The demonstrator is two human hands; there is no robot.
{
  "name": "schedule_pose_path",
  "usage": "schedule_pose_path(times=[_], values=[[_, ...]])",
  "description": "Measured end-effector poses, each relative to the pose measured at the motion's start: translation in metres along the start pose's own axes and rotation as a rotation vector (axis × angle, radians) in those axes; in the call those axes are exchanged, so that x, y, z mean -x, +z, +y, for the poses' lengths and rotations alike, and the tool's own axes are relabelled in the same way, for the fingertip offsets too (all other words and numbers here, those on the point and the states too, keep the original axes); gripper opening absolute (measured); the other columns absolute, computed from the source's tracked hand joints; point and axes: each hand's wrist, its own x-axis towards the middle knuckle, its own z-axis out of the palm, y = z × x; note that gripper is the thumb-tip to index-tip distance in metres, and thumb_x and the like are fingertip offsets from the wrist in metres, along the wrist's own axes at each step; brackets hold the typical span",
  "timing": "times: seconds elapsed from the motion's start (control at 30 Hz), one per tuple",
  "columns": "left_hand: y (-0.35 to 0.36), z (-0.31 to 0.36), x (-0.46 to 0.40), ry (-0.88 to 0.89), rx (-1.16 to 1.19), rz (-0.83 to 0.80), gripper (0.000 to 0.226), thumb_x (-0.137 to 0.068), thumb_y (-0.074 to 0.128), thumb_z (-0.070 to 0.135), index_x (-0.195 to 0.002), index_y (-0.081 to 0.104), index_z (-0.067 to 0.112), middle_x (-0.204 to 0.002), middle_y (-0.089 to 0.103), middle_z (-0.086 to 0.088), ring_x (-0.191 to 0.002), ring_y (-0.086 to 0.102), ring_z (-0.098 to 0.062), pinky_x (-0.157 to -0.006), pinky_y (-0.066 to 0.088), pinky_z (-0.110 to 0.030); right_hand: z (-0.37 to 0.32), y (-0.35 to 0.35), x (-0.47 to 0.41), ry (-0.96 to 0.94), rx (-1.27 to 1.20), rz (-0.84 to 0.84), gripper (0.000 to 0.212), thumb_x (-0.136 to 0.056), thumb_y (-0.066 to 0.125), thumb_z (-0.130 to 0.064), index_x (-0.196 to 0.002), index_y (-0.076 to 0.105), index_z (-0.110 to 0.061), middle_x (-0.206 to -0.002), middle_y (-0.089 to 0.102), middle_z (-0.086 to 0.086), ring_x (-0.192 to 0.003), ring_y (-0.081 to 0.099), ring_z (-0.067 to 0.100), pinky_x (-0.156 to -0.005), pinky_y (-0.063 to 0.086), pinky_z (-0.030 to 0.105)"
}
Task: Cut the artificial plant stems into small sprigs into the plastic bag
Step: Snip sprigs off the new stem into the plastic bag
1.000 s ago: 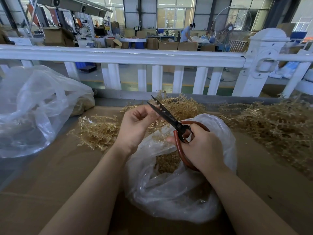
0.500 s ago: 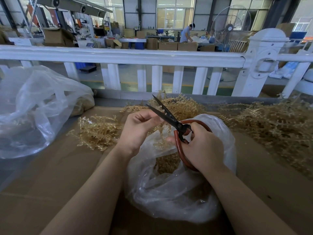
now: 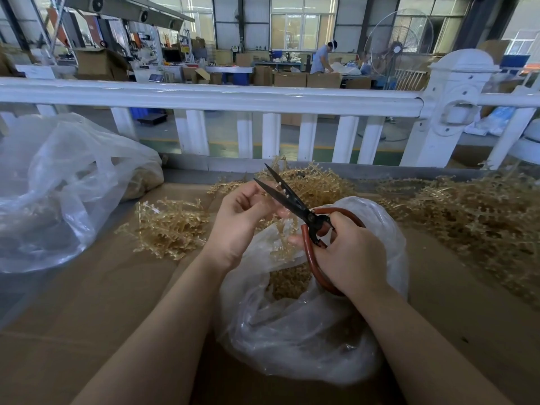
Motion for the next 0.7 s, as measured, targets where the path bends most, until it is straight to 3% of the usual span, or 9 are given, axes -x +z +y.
schedule_pose_path(times=[0.2, 0.37, 0.47, 0.6, 0.7], values=[[0.0001, -0.0007, 0.0012, 0.036, -0.07, 0.057, 0.017, -0.09, 0.059, -0.009, -0.097, 0.069, 0.002, -0.064, 0.068, 0.006, -0.061, 0.061, -0.001, -0.069, 0.047, -0.01, 0.002, 0.0008, 0.0005, 0.001, 0.018, 0.004, 0.063, -0.072, 0.033, -0.093, -0.077, 0.051, -0.033, -0.061, 0.044, -0.026, -0.052, 0.042, -0.006, -0.05, 0.03, 0.012], [0.0014, -0.0001, 0.0015, 0.015, -0.032, 0.079, 0.011, -0.092, 0.06, -0.002, -0.091, 0.07, 0.002, -0.068, 0.07, 0.004, -0.062, 0.06, -0.001, -0.064, 0.045, -0.011, 0.0029, 0.0004, 0.0001, -0.006, 0.009, 0.029, 0.058, -0.076, 0.048, -0.084, -0.077, 0.06, -0.027, -0.059, 0.045, -0.023, -0.051, 0.041, -0.006, -0.05, 0.029, 0.011], [0.0009, -0.0009, 0.001, 0.003, -0.025, 0.09, 0.011, -0.092, 0.062, 0.003, -0.089, 0.072, 0.006, -0.07, 0.071, 0.001, -0.063, 0.06, -0.003, -0.064, 0.044, -0.012, 0.0016, -0.0009, 0.0005, -0.005, -0.023, 0.026, 0.061, -0.075, 0.044, -0.087, -0.078, 0.059, -0.028, -0.061, 0.046, -0.024, -0.053, 0.042, -0.007, -0.052, 0.029, 0.01], [0.0021, -0.0001, 0.0018, 0.007, -0.011, 0.039, 0.013, -0.091, 0.062, 0.0, -0.087, 0.073, 0.005, -0.077, 0.074, 0.003, -0.069, 0.064, -0.002, -0.067, 0.046, -0.01, 0.0011, -0.0018, 0.0005, -0.005, 0.01, 0.029, 0.049, -0.076, 0.053, -0.08, -0.075, 0.049, -0.032, -0.059, 0.038, -0.026, -0.051, 0.038, -0.009, -0.051, 0.024, 0.009], [0.0017, -0.0009, 0.0014, -0.008, 0.002, 0.01, 0.009, -0.09, 0.065, 0.002, -0.091, 0.074, 0.001, -0.084, 0.075, -0.003, -0.077, 0.067, -0.009, -0.074, 0.05, -0.016, 0.0045, 0.0, -0.0003, 0.007, 0.022, -0.008, 0.049, -0.076, 0.059, -0.08, -0.078, 0.052, -0.031, -0.065, 0.051, -0.022, -0.055, 0.043, -0.009, -0.051, 0.028, 0.011]])
